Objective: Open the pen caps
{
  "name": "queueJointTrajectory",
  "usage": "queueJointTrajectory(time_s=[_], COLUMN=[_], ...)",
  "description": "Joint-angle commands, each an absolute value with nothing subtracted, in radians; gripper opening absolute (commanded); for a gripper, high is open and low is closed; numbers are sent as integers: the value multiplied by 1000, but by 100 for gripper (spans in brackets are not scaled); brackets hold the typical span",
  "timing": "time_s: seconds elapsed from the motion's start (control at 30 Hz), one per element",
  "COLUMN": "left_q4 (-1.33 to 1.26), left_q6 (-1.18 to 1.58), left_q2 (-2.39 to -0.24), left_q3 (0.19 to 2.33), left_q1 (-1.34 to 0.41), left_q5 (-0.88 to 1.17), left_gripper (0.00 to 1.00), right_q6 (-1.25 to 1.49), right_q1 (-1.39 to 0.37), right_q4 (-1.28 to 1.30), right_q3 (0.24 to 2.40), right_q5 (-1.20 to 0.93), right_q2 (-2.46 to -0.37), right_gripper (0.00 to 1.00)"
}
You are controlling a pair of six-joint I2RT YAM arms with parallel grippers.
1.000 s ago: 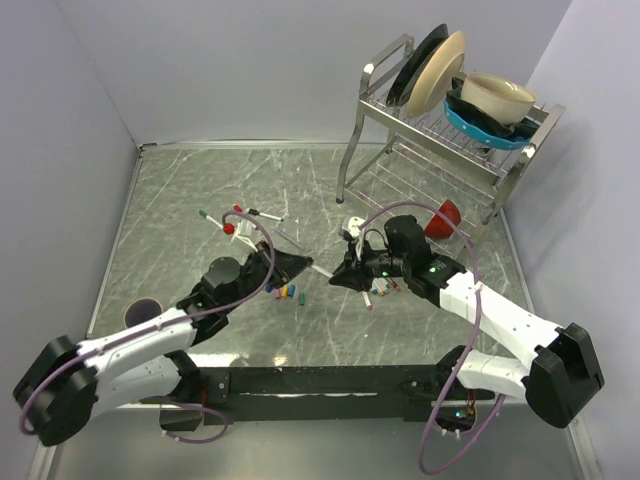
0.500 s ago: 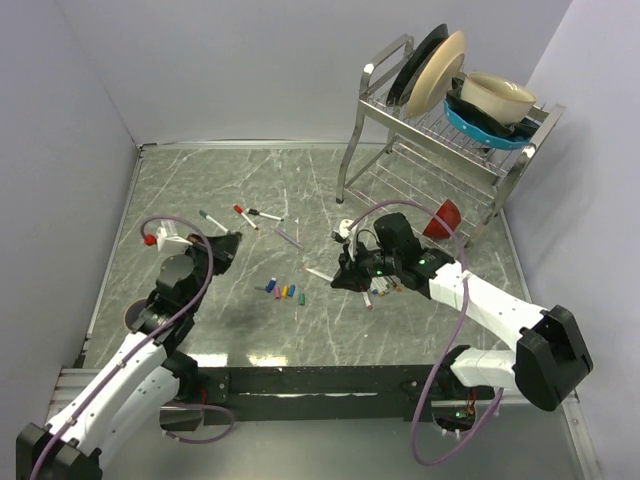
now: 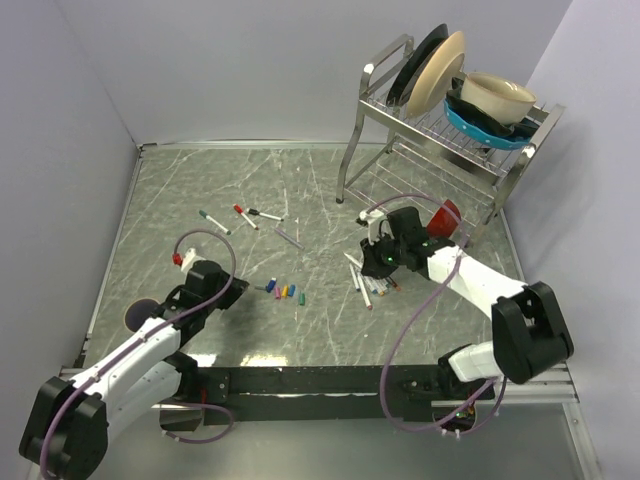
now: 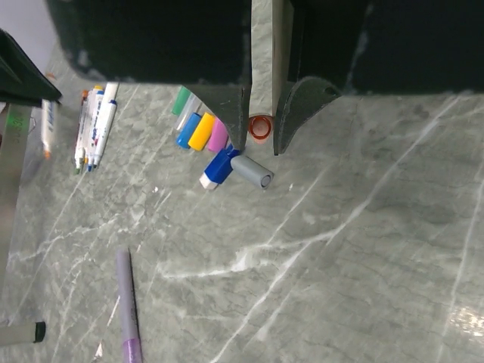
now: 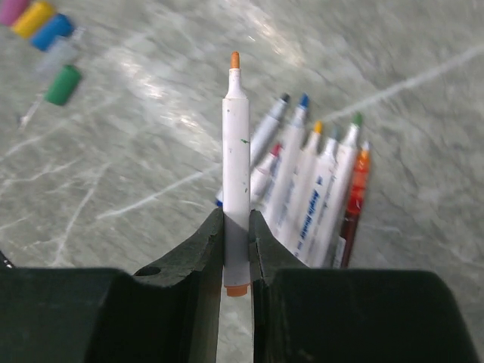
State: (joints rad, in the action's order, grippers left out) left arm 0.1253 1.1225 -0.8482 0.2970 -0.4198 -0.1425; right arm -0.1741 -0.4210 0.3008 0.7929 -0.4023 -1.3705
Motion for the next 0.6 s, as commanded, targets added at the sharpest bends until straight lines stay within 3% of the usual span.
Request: queueJointTrajectory(time_s=[0.0,0.1,0.3,0.57], left_q4=[80,46,-18,-38], left_q6=[1112,1114,1121,1121], left_q2=[-871,-909,-957,-982], left_q3=[295,278,253,258], left_q1=[-416,-416,-416,-416], left_q5=[-118,-104,-81,-71], left_gripper=[9,11,25,42], right_q6=[-127,-115,-110,-120], right_q1=[-380,-368,-359,-359], right_q4=[357,364,371,394], right_q3=[859,867,871,891], right_q5=[-356,-327,-321,-336], right_q2=[-1430,-1462,-1489,-1519], right_gripper=[1,1,3,25])
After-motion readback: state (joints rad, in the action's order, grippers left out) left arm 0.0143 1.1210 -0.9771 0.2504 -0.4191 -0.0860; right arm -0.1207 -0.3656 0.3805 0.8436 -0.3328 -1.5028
